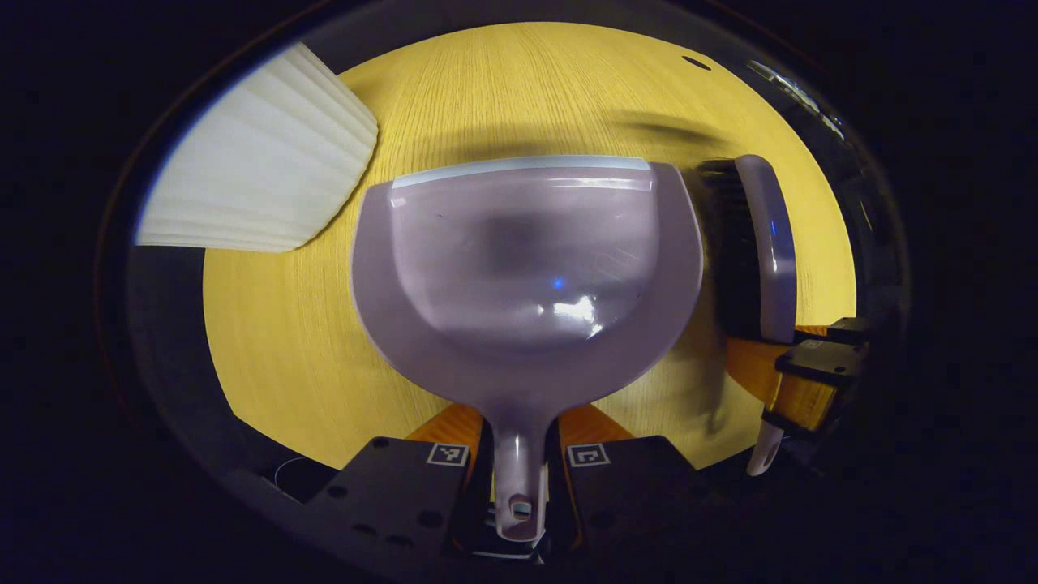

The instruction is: Pick up the small broom and dustpan from the desktop, sweep the trash into the dustpan with the broom, and then empty the trash into the garbage bin.

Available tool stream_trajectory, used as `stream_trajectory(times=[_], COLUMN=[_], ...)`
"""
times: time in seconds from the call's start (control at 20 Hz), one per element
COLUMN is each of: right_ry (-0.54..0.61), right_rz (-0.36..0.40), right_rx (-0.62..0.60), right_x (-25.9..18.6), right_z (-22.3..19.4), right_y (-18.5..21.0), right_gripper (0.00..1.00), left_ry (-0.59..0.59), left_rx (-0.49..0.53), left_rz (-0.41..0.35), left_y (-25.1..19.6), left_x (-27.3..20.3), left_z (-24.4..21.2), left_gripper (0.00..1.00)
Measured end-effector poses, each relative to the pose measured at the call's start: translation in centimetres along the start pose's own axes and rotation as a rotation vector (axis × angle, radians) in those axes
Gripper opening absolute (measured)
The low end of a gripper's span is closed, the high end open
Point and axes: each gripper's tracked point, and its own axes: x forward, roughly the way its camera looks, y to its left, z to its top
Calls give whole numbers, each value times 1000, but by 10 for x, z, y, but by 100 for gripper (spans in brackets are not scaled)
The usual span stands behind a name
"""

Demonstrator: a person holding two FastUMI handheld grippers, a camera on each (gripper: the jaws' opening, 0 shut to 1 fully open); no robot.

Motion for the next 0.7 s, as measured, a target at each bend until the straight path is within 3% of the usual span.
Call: stream_trajectory(times=[0.1,0.3,0.35,0.4,0.55,0.65,0.7], right_ry=[5,12,13,13,3,-22,-35], right_rz=[-4,10,15,19,24,9,-1], right_rx=[-2,-10,-12,-6,4,-10,-18], right_x=[0,-10,-8,-6,-9,-15,-18], right_z=[-1,-3,-3,-2,0,3,5], right_y=[0,3,4,4,4,1,-1], right_gripper=[31,34,38,43,94,95,91], left_ry=[37,66,71,62,43,27,21], left_rx=[-5,-14,-13,-17,-18,-5,0], left_rz=[-18,-35,-31,-20,-9,-1,6], left_y=[-4,-6,-5,-3,-2,-1,-1], left_x=[3,3,2,1,-3,-6,-9], left_z=[-6,-12,-13,-10,-7,-5,-4], left_gripper=[31,66,78,84,86,86,86])
